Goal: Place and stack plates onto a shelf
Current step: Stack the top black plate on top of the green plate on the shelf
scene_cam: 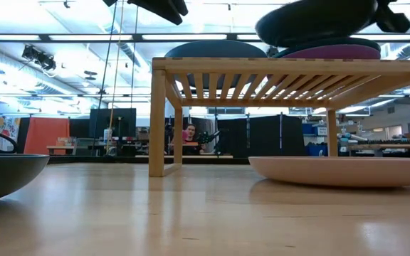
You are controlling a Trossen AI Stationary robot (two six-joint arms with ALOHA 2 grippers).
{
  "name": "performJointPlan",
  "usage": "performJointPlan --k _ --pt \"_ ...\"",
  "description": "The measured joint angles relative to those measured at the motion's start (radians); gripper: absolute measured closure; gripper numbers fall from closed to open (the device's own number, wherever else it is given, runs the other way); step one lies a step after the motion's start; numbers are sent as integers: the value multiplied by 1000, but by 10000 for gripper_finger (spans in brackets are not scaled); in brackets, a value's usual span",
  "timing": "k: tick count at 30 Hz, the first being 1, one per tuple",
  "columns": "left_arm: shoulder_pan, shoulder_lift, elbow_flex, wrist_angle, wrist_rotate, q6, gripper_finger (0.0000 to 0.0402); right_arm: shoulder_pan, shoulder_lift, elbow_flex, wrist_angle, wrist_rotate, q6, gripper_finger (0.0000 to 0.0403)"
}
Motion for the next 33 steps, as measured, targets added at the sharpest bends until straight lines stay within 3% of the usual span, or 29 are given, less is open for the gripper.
performJointPlan --k 16,33 --pt "0 1 0 0 0 0 237 -29 -4 0 -153 59 69 382" --pt "0 1 0 0 0 0 237 -48 21 0 -147 40 124 381"
